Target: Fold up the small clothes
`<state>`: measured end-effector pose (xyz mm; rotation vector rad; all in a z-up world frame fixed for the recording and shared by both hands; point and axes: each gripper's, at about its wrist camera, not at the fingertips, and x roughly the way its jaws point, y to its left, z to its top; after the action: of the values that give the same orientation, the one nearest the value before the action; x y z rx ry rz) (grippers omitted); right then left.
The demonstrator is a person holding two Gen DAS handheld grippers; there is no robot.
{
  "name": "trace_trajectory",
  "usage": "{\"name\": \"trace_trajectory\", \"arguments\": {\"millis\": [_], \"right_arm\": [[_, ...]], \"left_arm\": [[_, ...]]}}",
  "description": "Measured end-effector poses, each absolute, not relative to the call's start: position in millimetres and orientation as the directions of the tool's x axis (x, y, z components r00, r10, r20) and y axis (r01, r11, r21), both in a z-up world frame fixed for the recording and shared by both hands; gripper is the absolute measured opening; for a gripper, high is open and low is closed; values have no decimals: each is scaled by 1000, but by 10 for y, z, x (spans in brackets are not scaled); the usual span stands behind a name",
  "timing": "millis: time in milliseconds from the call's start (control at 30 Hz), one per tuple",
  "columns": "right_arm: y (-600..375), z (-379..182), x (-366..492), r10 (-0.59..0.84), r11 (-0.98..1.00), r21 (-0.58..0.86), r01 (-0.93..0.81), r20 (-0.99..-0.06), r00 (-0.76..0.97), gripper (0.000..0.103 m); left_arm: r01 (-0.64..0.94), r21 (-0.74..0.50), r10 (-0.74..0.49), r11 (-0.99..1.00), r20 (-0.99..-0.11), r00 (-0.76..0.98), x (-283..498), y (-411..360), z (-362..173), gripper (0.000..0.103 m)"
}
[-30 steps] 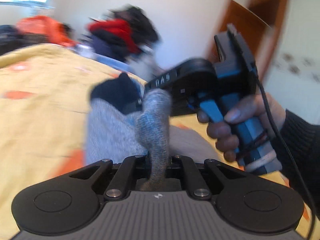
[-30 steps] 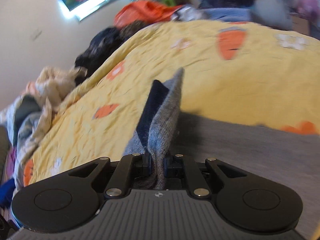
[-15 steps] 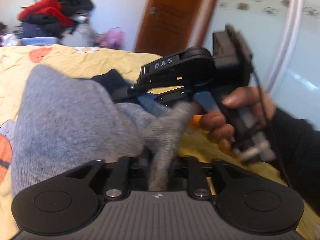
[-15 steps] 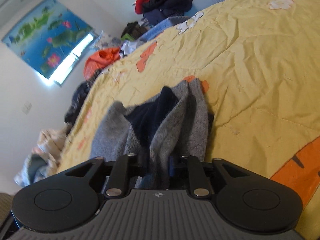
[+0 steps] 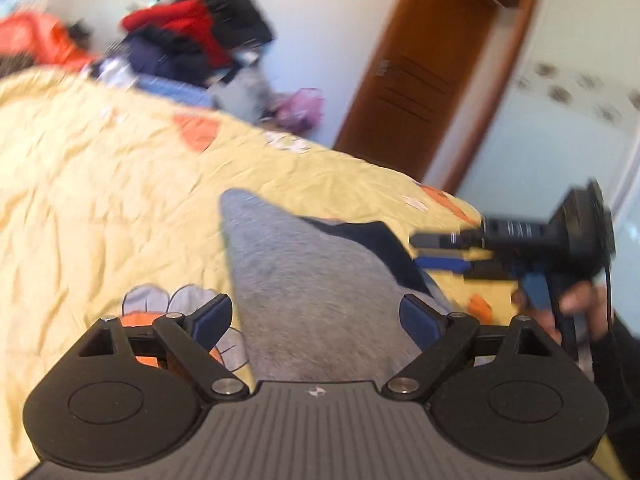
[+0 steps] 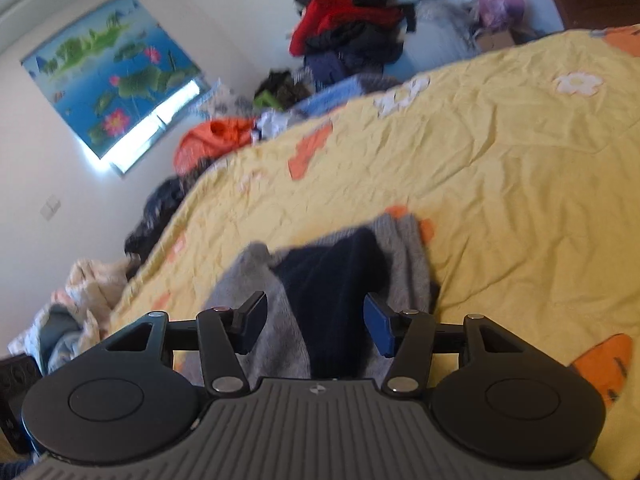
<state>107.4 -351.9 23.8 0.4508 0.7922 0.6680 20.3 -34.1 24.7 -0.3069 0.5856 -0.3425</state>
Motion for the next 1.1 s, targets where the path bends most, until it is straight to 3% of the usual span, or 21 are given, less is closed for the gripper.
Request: {"name": "trace_trajectory", "arguments": {"millis": [67,133,167,200,433,467,533,600,700,833,867,900,933,967,1000,1100], "right_arm": [[-3393,167,1123,650,756,544,-364,-566,507,55],[-3342,115,1109,639,766,531,-361,-574,511,51],[-3336,109,1088,645,761,539,-362,-569,510,26],[-3336,117,1082,654,754,547,-365,-568,500,17],[-3676,15,1036,616,777,555,-298,-567,547,16],[-3654,8,1001,613,778,549,-307,-555,562,19],[-3634,64,930,617,771,558,-307,-536,576,39],[-3689,152,882,643,740,601,-301,-504,577,84],[-3829,247,814,616,742,609,-280,-456,643,87],[-3769,54,942,591,781,583,-222,-579,561,82],[-3724,-9,915,607,773,588,-239,-574,550,81],[-3682,-26,896,630,756,601,-259,-561,538,77],[-3652,-52,880,660,727,635,-262,-541,522,69],[-3617,-115,894,693,691,683,-238,-530,489,41],[-3556,-187,908,711,672,709,-215,-536,455,34],[-3439,-156,835,699,681,697,-225,-527,483,32]], "left_arm": [[216,-385,-398,897,-494,773,256,-263,236,91],[219,-369,-393,903,-508,766,274,-296,218,91],[226,-366,-399,903,-513,760,284,-314,209,91],[232,-364,-403,902,-519,754,321,-375,220,91],[256,-376,-432,891,-524,734,556,-386,128,91],[248,-383,-431,890,-533,728,614,-382,106,91],[239,-414,-450,878,-546,707,751,-362,78,91],[224,-467,-477,856,-545,689,884,-306,62,91],[177,-571,-530,801,-540,654,1071,-171,-17,91],[137,-664,-578,735,-508,638,1186,-57,-113,87],[133,-673,-583,728,-505,637,1207,-54,-133,71],[123,-673,-582,730,-516,629,1232,-59,-156,63],[115,-673,-578,730,-520,628,1248,-58,-175,51],[118,-674,-579,729,-516,631,1259,-52,-182,41],[121,-672,-576,731,-511,639,1257,-45,-174,40],[147,-614,-542,775,-528,654,1249,-51,-42,33]]}}
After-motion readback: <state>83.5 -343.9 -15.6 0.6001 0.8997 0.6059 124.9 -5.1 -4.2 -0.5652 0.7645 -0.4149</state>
